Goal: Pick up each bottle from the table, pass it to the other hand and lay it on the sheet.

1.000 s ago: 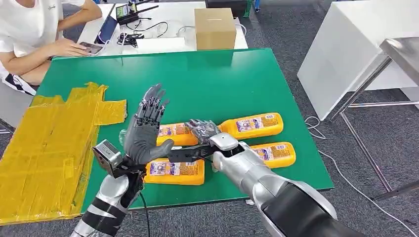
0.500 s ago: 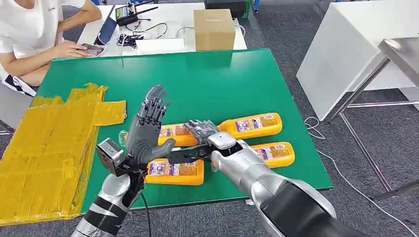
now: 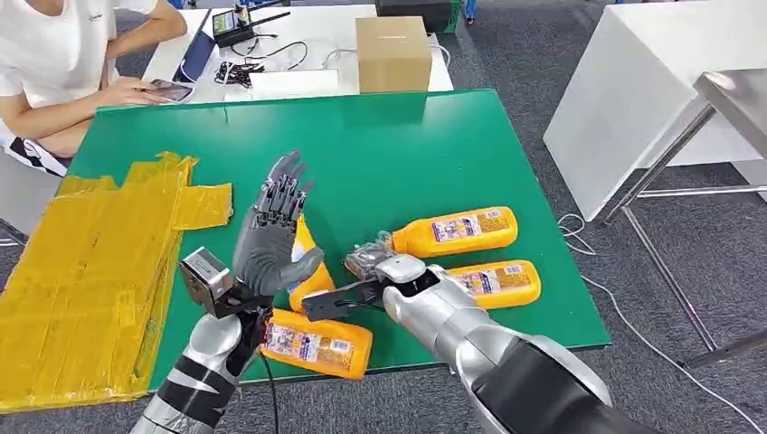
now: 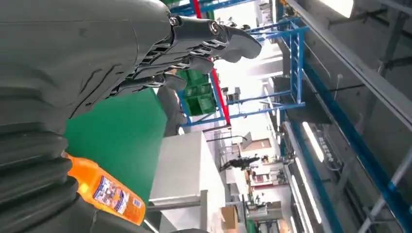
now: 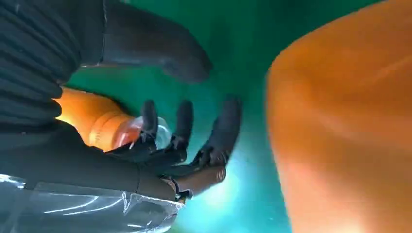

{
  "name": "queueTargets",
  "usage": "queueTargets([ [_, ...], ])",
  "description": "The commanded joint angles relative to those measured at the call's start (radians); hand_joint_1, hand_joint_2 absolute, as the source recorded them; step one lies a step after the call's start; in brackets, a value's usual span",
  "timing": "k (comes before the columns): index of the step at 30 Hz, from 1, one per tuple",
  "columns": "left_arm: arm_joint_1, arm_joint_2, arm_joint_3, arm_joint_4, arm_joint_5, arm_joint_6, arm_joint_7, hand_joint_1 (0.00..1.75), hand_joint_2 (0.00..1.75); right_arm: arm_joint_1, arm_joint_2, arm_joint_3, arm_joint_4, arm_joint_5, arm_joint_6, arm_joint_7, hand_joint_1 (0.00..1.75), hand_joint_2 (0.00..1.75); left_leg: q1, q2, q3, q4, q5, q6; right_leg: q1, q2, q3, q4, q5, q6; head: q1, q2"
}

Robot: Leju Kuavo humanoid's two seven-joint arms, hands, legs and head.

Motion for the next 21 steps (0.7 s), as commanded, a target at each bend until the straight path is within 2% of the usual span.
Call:
queueTargets([
  [1, -0.044, 0.013, -0.009, 0.074, 0.001, 0.0, 0.002, 0.0, 1.75, 0.004, 0.003, 0.048, 0.062, 0.005, 0.028, -0.014, 1.48, 1.75, 0.0, -0.002, 0.003, -0.001, -0.001, -0.001, 0.0, -0.003, 0.004, -0.001, -0.001, 0.0, 0.0, 0.0],
  [6, -0.043, 0.013, -0.007, 0.076, 0.001, 0.0, 0.002, 0.0, 1.75, 0.005, 0.004, 0.068, 0.064, 0.021, 0.044, -0.015, 1.43, 1.75, 0.0, -0.002, 0.003, -0.001, -0.001, -0.001, 0.0, -0.003, 0.004, -0.001, -0.002, 0.0, 0.0, 0.0],
  [9, -0.045, 0.012, -0.006, 0.079, 0.002, 0.001, 0.002, 0.0, 1.75, 0.004, 0.005, 0.07, 0.058, 0.023, 0.029, -0.01, 1.2, 1.75, 0.0, -0.001, 0.001, -0.001, 0.0, -0.001, 0.0, -0.002, 0.001, -0.001, -0.001, 0.0, 0.0, 0.0],
  [10, -0.044, 0.013, -0.006, 0.08, 0.002, 0.001, 0.002, 0.0, 1.75, 0.002, 0.005, 0.07, 0.055, 0.025, 0.019, -0.004, 0.89, 1.75, 0.0, -0.001, 0.002, -0.001, -0.001, -0.001, 0.0, -0.002, 0.003, -0.001, -0.001, 0.0, 0.0, 0.0],
  [11, -0.044, 0.013, -0.005, 0.081, 0.002, 0.001, 0.002, 0.0, 1.75, -0.001, 0.007, 0.068, 0.053, 0.025, 0.009, 0.006, 0.8, 1.75, 0.0, -0.001, 0.001, -0.001, 0.0, -0.001, 0.0, -0.002, 0.002, -0.001, -0.001, 0.0, 0.0, 0.0],
  [17, -0.043, 0.014, -0.005, 0.081, 0.002, 0.001, 0.002, 0.0, 1.75, -0.004, 0.008, 0.068, 0.053, 0.025, 0.01, 0.008, 0.8, 1.75, 0.0, 0.0, 0.0, -0.001, 0.0, 0.0, 0.0, -0.001, 0.001, -0.001, 0.0, 0.0, 0.0, 0.0],
  [18, -0.043, 0.014, -0.005, 0.081, 0.002, 0.001, 0.002, 0.0, 1.75, -0.004, 0.008, 0.068, 0.053, 0.025, 0.01, 0.008, 0.72, 1.75, 0.0, -0.001, 0.002, -0.001, -0.001, -0.001, 0.0, -0.002, 0.003, -0.001, -0.001, 0.0, 0.0, 0.0],
  [19, -0.041, 0.014, -0.003, 0.077, 0.001, 0.0, 0.002, 0.0, 1.75, -0.004, 0.009, 0.063, 0.052, 0.024, -0.014, 0.025, 0.72, 1.75, 0.0, 0.0, 0.001, -0.001, -0.001, -0.001, 0.0, -0.002, 0.001, -0.001, -0.001, 0.0, 0.0, 0.0],
  [20, -0.039, 0.014, -0.002, 0.075, -0.001, 0.0, 0.003, 0.0, 1.75, -0.009, 0.011, 0.058, 0.05, 0.022, -0.035, 0.042, 0.31, 1.75, 0.0, -0.001, 0.001, -0.001, 0.0, -0.001, 0.0, -0.002, 0.001, -0.001, -0.001, 0.0, 0.0, 0.0],
  [21, -0.035, 0.014, 0.001, 0.07, -0.004, 0.002, 0.005, 0.0, 1.75, -0.014, 0.013, 0.055, 0.048, 0.022, -0.06, 0.06, 0.0, 1.75, 0.0, 0.0, 0.0, -0.001, 0.0, 0.0, 0.0, -0.001, 0.001, 0.0, -0.001, 0.0, 0.0, 0.0],
])
